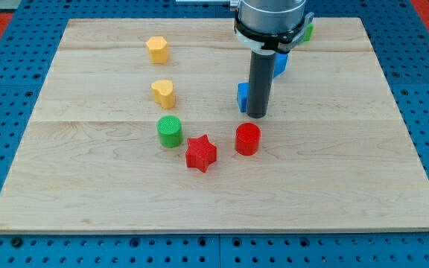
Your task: Push the red circle slightly up
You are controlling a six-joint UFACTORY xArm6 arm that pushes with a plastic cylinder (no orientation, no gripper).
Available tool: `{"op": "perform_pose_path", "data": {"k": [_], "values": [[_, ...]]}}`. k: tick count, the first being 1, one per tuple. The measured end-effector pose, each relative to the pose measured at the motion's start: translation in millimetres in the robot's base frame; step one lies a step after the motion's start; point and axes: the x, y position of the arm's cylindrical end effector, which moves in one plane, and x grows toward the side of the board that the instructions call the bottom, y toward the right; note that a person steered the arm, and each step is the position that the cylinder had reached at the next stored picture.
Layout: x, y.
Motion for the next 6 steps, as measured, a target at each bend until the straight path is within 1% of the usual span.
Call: {"op": "perform_pose_path", "data": {"k": [1, 2, 3, 4, 5, 6], "values": [[8.7, 17.2], [38.4, 28.4], [72.5, 27.2], [85.1, -5.5], [74.3, -24.3], [69.5, -24.4]]}}
